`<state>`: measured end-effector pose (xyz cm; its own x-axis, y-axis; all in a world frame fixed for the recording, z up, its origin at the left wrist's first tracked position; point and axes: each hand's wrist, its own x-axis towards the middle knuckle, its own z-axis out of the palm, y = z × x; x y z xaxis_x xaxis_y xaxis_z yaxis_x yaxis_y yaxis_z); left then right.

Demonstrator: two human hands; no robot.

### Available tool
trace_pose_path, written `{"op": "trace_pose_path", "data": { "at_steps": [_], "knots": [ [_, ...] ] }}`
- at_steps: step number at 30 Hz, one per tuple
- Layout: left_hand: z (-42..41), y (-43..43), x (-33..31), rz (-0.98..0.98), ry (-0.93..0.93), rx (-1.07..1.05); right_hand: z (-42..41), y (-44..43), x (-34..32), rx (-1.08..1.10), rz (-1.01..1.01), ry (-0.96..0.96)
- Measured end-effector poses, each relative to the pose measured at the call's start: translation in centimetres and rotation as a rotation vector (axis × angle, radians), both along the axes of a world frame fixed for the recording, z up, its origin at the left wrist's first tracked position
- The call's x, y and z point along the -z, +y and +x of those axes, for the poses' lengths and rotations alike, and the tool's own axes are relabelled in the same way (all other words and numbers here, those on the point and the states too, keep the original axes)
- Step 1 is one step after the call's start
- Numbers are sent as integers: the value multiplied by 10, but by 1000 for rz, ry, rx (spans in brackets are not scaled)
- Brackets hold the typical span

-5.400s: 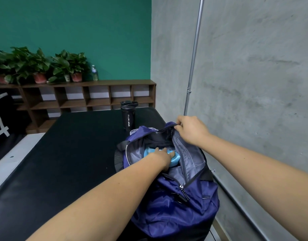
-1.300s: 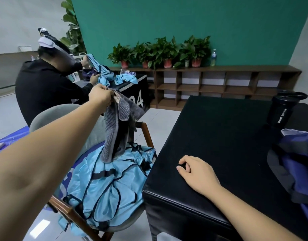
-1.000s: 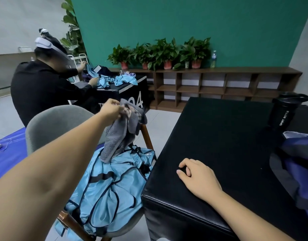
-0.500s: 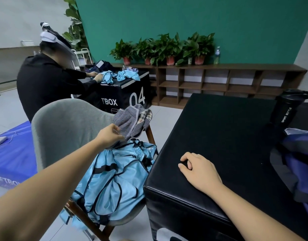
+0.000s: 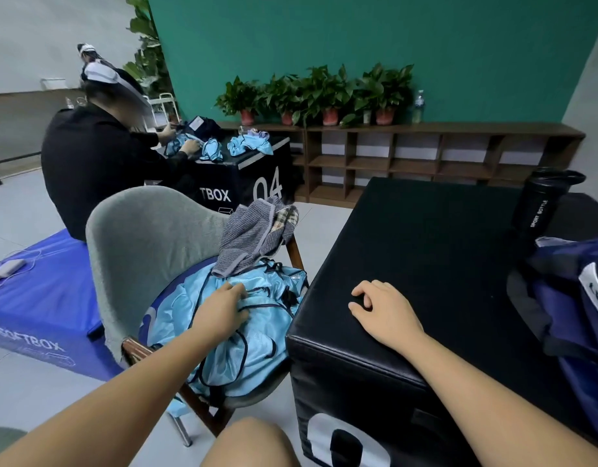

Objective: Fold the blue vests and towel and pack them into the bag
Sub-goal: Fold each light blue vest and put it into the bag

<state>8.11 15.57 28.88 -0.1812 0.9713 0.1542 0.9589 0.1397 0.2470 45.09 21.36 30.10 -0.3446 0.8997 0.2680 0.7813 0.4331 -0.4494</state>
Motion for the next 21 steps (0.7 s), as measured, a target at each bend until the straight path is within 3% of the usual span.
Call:
{"op": "trace_pose_path", "data": {
  "at_steps": [13,21],
  "knots": [
    [-3,-44,-98,308,-141,-16,-2,-33,-9,51,-62,110],
    [22,-84,-201,463,-162,42,-72,-111,-78,-144,-140,331]
  ]
}}
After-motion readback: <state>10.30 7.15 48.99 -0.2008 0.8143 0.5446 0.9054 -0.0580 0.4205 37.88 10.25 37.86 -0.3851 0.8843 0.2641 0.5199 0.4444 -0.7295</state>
